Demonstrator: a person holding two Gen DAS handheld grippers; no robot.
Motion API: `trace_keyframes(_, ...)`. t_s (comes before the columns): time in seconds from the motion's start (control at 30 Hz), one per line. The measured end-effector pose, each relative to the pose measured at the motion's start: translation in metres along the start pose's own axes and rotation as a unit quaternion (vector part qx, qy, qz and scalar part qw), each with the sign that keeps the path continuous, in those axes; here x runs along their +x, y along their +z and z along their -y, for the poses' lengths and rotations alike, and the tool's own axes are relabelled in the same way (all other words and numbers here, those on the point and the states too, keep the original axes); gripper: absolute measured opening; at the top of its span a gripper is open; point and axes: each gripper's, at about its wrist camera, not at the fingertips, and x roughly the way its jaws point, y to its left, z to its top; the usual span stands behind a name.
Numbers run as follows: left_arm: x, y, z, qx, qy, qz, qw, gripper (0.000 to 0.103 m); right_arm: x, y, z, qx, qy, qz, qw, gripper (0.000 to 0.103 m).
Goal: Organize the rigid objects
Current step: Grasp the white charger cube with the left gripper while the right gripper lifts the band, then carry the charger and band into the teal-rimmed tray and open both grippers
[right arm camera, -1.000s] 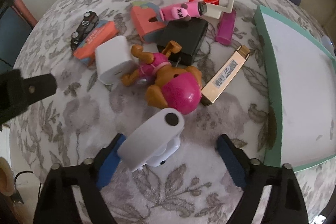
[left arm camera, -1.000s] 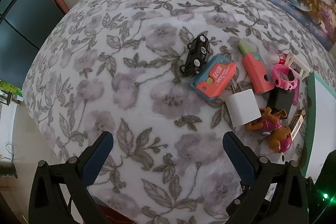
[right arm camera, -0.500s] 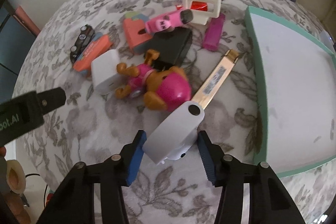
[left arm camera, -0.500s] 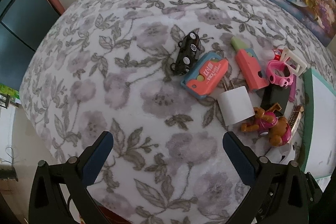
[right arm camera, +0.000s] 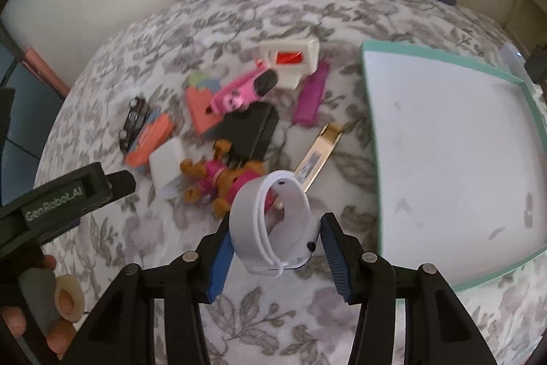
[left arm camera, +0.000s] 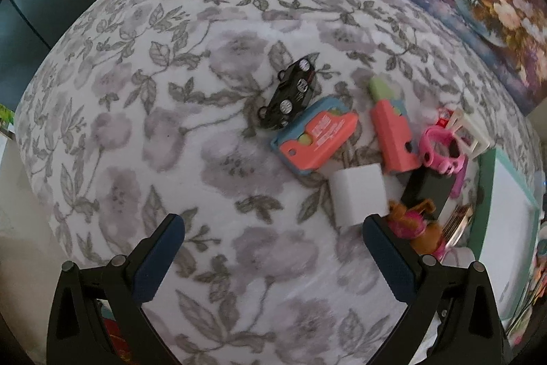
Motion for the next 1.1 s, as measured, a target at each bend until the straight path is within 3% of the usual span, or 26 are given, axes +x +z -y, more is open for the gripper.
trace_keyframes(0.17,0.003,0.004,0.01,-0.005,-0.013,0.013,0.9998,0.098,-0.007,0.009,0.016,0.031,0.005,0.011,0.999,0.052)
trace_keyframes(0.3,0.014,0.006,0.024,0.005,-0.021,0.006,0.9998,0.082,-0.018,0.014,0.026,0.042,-0.006,0.028,0.999,0.052)
trace_keyframes(0.5,0.025,0.009,0.04,0.014,-0.03,0.006,0.9994,0.074,-0.027,0.019,0.043,0.065,-0.012,0.039,0.997,0.052)
trace_keyframes(0.53,0.026,0.008,0.043,0.017,-0.031,0.007,0.9994,0.066,-0.027,0.02,0.045,0.068,-0.011,0.039,0.997,0.052)
trace_keyframes(0.7,0.038,0.01,0.054,0.029,-0.031,0.003,0.9991,0.049,-0.026,0.021,0.05,0.069,-0.016,0.038,0.997,0.052)
trace_keyframes(0.97,0.049,0.011,0.07,0.058,0.01,0.019,0.9981,0.047,-0.017,0.025,0.064,0.089,-0.019,0.028,0.995,0.052)
trace_keyframes(1.1,0.047,0.012,0.067,0.057,0.001,0.013,0.9983,0.045,-0.014,0.024,0.068,0.095,-0.02,0.024,0.995,0.052)
